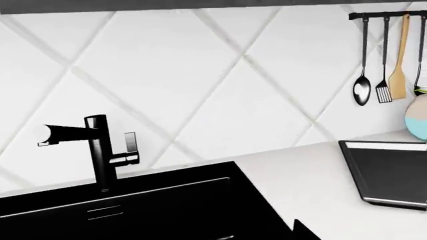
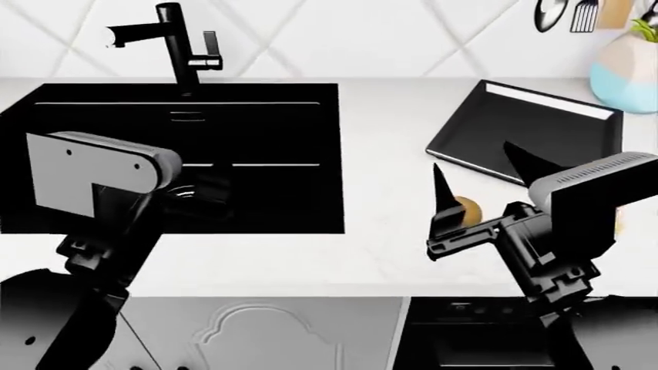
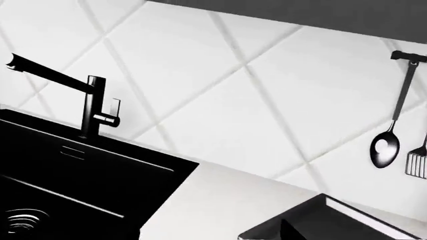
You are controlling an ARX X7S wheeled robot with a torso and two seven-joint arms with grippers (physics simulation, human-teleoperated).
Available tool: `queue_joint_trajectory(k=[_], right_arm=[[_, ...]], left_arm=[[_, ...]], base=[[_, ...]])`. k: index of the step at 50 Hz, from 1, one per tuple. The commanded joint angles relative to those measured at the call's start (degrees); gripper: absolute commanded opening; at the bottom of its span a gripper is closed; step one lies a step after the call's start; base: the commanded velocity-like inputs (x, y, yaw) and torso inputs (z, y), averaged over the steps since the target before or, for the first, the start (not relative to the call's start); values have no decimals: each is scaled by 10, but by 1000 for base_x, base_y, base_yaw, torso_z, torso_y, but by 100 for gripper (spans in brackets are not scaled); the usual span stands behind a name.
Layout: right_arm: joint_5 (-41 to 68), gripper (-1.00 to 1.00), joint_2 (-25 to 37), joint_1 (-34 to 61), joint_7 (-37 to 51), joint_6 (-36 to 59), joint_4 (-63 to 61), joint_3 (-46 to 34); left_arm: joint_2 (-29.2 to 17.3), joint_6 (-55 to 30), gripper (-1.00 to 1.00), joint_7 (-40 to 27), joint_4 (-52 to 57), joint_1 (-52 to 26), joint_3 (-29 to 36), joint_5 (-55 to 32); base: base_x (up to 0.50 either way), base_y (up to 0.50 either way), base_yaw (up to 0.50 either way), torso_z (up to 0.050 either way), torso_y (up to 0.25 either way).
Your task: Pick up the fruits and vegetables and place them in the sink. Turn on the sink faucet to wash them. Then turn the sink off and put them in the tray.
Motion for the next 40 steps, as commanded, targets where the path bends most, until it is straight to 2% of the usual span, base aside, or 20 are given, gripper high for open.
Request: queue_joint_trajectory(k=[1,14,18,30,33,37,38,40], right_arm=[[25,100,19,40,-12,49,-28,7],[41,100,24,62,-24,55,-32,-2],[52,100,24,69,-22,86,-33,-3],[107,100,76,130,-67,235,-35,-58],[144,100,86,162,-87,299,-48,-36],[212,100,75,222,-118,410,-56,40],[247,100,84,230,-104,415,-47,53],[401,100,104,248,-14,415,-2,105]], left_arm=[[-6,-52,100,0,29,-47,-17,-22],[-11,-35,100,0,26,-34,-17,-23],[-15,-34,100,-2,21,-30,-13,-22],[-20,-31,100,1,26,-21,-14,-30],[-22,-27,100,2,24,-17,-13,-30],[-24,-26,100,2,23,-16,-14,-32],[-24,-26,100,1,23,-17,-14,-32],[-21,-31,100,-2,21,-20,-18,-33]], base=[[379,-297,0,50,0],[379,-297,0,50,0],[321,-64,0,45,0],[0,0,0,0,0],[0,0,0,0,0],[0,0,0,0,0],[0,0,0,0,0],[0,0,0,0,0]])
